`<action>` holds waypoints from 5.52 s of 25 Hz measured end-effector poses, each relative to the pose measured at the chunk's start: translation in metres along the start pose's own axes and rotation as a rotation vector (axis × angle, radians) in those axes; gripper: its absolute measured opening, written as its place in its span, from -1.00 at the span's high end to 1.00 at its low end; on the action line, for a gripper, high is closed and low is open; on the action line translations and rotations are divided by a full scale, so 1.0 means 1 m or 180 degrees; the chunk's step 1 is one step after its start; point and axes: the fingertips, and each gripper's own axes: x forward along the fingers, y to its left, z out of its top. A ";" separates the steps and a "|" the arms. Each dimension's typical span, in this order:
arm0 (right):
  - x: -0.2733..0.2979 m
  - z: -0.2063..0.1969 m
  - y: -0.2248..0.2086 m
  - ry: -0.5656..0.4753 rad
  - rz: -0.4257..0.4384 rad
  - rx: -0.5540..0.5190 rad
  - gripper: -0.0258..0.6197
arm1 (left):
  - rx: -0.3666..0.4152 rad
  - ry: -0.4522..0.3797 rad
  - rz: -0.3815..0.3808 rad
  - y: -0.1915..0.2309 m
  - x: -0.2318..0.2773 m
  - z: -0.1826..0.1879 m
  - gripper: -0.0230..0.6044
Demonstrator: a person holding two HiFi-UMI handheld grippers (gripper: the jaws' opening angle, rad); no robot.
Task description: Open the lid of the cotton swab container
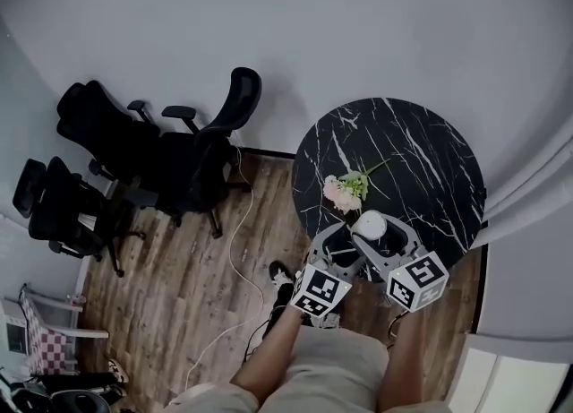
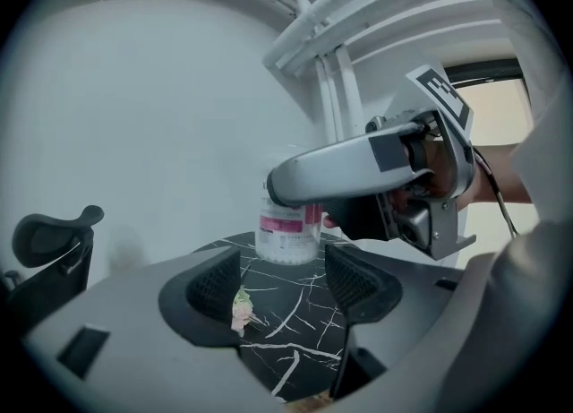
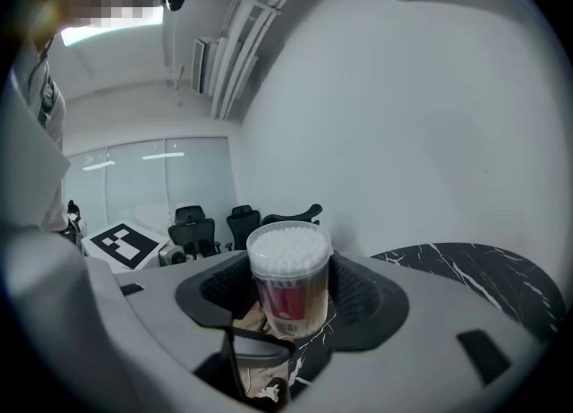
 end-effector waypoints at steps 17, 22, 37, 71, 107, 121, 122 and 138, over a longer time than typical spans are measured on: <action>0.051 0.000 0.031 0.0295 0.0610 -0.0313 0.01 | 0.0402 -0.0073 0.0394 0.046 -0.011 0.008 0.02; 0.065 -0.003 0.040 0.0361 0.0776 -0.0293 0.01 | 0.0337 -0.0063 0.0481 0.061 -0.016 0.002 0.03; 0.066 -0.002 0.027 0.0273 0.0670 -0.0199 0.01 | 0.0122 -0.0176 0.0426 0.063 -0.001 0.005 0.06; 0.063 0.022 0.021 0.0107 0.0402 -0.0770 0.01 | -0.0072 -0.0213 0.0041 0.056 0.008 0.008 0.07; 0.059 0.061 0.009 -0.0004 -0.0190 -0.1530 0.01 | -0.0145 -0.0194 0.0172 0.073 0.010 0.004 0.07; 0.040 0.072 -0.026 -0.0191 -0.0650 -0.1362 0.01 | -0.0149 -0.0247 0.0172 0.072 0.010 0.006 0.07; 0.039 0.071 -0.027 -0.0197 -0.0670 -0.1354 0.01 | -0.0150 -0.0249 0.0175 0.072 0.009 0.006 0.07; 0.030 0.054 -0.048 -0.0035 -0.0931 -0.1227 0.01 | -0.0182 -0.0319 0.0146 0.064 0.003 0.008 0.07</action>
